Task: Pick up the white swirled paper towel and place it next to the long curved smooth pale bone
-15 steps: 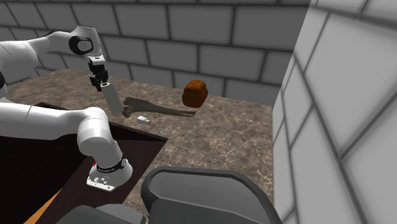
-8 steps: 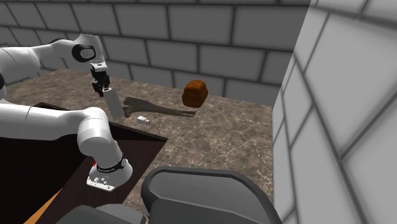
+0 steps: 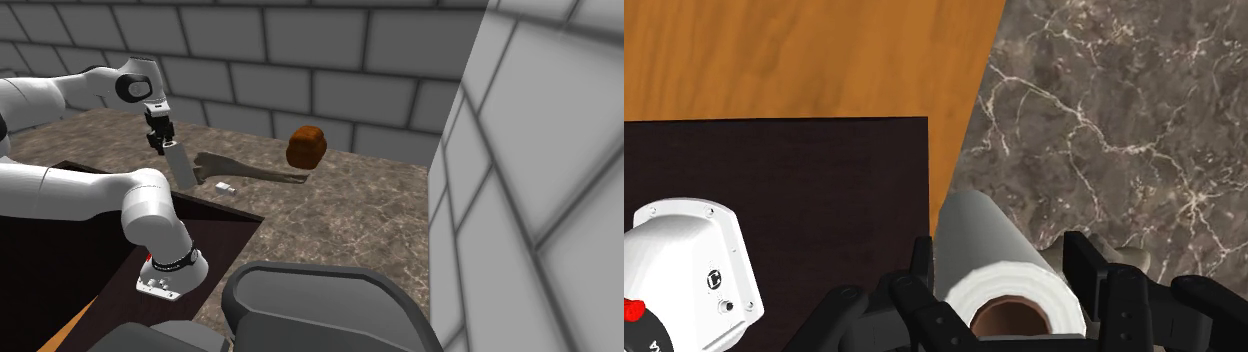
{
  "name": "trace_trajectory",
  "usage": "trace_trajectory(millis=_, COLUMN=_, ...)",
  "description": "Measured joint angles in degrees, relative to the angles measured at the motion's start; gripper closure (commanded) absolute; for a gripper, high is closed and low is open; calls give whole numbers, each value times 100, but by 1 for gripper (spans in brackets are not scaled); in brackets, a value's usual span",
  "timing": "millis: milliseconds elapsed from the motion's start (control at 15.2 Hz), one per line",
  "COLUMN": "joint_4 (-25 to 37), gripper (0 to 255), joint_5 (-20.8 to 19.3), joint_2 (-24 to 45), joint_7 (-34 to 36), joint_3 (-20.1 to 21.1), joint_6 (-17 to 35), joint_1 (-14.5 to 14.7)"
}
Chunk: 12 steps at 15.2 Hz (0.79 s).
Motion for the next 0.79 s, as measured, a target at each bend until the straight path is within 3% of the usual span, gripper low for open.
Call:
trace_trajectory(millis=66, joint_4=-1, gripper=255, joint_5=1, joint_2=0, joint_7=0, joint_3=0, joint_6=0, joint_1=0)
trace_trajectory(millis=132, joint_4=-1, gripper=0, joint_5=1, joint_2=-1, joint_7=0, joint_3=0, joint_6=1, joint_1=0)
trace_trajectory(millis=528, joint_4=-1, gripper=0, joint_5=1, joint_2=-1, joint_7=-1, joint_3=0, joint_6=2, joint_1=0)
trace_trajectory(millis=792, joint_4=439, gripper=0, joint_5=-338, joint_2=115, joint_7=91, joint_3=-383, joint_6=-406, joint_1=-78)
